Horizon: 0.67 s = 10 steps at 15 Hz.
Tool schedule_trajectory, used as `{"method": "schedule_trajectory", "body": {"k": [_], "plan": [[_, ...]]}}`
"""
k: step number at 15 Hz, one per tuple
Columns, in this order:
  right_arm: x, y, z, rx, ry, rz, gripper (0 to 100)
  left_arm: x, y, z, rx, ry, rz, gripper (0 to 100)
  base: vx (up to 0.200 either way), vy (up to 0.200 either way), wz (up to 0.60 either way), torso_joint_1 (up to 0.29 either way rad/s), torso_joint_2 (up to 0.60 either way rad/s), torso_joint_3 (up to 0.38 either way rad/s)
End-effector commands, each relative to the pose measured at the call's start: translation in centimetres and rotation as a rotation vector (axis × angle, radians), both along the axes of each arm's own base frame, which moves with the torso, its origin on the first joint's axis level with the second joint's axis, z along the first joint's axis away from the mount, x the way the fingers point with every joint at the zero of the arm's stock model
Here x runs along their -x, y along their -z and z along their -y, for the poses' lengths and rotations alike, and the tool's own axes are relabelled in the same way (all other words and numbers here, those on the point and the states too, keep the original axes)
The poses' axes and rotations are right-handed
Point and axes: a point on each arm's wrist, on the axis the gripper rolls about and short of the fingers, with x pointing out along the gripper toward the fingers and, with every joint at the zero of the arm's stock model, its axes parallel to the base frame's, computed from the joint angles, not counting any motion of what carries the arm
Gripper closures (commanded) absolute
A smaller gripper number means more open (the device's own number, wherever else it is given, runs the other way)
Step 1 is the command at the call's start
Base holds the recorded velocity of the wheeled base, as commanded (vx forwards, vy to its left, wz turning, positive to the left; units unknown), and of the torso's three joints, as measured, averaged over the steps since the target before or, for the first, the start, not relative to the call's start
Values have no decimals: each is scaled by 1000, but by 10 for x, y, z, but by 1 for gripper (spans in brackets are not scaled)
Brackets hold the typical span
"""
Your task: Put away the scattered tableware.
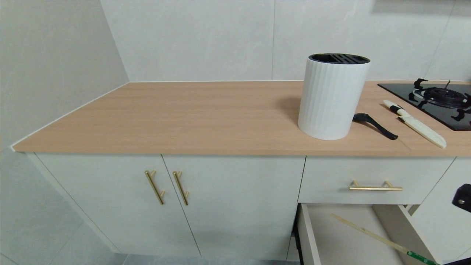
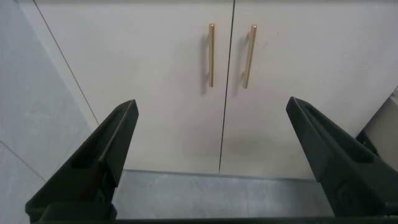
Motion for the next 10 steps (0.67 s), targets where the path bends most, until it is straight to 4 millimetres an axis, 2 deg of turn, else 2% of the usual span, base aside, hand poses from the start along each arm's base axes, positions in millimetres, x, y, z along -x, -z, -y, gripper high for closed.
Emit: {"method": "schedule_trajectory", "body": {"k": [1, 3, 7, 10], "plan": [[-35, 39, -9, 152, 25, -250, 100, 0, 0, 0, 0, 0, -1, 0, 0, 0, 0, 0, 0, 0], [-54, 56, -15, 178, 47, -330, 100, 0, 0, 0, 0, 0, -1, 0, 0, 0, 0, 0, 0, 0], [-89, 91, -24, 137, 220, -241, 100, 0, 0, 0, 0, -1, -1, 0, 0, 0, 0, 0, 0, 0], [-101, 106, -28, 105, 285, -213, 100, 0, 0, 0, 0, 0, -1, 0, 0, 0, 0, 0, 0, 0]]}}
